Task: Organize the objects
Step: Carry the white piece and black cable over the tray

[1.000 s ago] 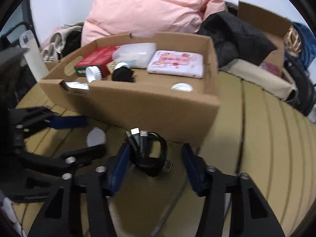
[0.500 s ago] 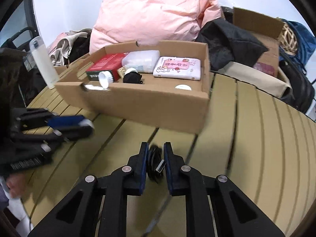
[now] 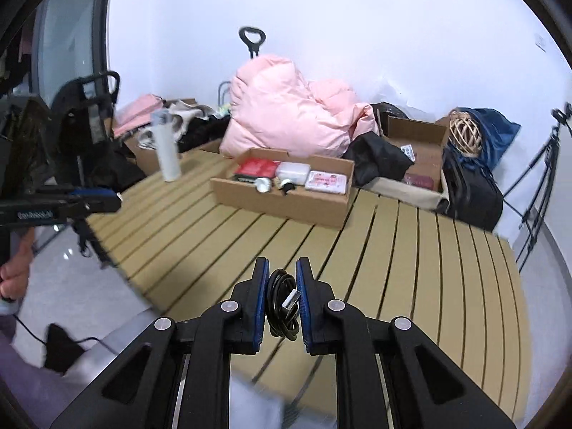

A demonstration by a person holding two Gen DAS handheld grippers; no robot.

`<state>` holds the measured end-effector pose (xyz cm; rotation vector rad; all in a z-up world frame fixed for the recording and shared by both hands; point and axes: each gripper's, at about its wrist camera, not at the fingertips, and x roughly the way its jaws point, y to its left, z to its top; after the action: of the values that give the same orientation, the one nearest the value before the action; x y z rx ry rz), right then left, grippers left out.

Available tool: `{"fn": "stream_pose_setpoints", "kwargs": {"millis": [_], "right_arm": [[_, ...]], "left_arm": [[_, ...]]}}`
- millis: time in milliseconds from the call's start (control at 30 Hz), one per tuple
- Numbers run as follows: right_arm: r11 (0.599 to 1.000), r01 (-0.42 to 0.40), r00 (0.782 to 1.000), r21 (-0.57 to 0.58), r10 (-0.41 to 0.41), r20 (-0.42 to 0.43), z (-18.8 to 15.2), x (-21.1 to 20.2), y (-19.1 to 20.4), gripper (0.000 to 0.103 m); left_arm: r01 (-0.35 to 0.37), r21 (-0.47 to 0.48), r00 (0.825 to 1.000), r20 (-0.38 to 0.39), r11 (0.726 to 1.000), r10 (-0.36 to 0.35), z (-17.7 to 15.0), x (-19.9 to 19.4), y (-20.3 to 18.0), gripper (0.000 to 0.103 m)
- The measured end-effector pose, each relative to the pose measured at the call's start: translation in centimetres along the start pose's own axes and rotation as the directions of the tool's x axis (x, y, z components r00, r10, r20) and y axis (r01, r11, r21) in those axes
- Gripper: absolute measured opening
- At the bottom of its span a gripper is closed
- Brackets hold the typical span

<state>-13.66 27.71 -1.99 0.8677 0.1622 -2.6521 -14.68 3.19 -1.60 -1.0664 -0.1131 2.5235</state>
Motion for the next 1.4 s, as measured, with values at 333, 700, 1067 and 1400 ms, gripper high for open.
{"fn": "stream_pose_setpoints", "kwargs": {"millis": [333,700,1067,1400], "right_arm": [[0.998,-0.065,0.998,0.0,0.065,0.029,-3.7,-6.1,6.5,0.017],[0.999,-0.035,0.998,0.021,0.037,-0.055,-2.3,-0.7,3.6,0.017],[0.995,-0.057,0.993,0.084,0.065,-0.096,12.0,19.9,-6.0,0.017],[0.968,-0.139,0.971,0.21,0.175,-0.164,15.1,36.3,-9.0,0.018]], "left_arm": [[0.035,-0.041,0.993,0.111,0.999,-0.031,-2.8,-6.4,-0.8,0.023],[0.077,-0.011,0.997,0.028,0.997,-0.076,1.1,-0.6,0.3,0.023],[0.029,0.077,0.998,-0.062,0.997,-0.024,16.9,19.7,3.5,0.023],[-0.01,0.045,0.973,-0.228,0.999,0.02,18.8,34.5,5.7,0.032]]}}
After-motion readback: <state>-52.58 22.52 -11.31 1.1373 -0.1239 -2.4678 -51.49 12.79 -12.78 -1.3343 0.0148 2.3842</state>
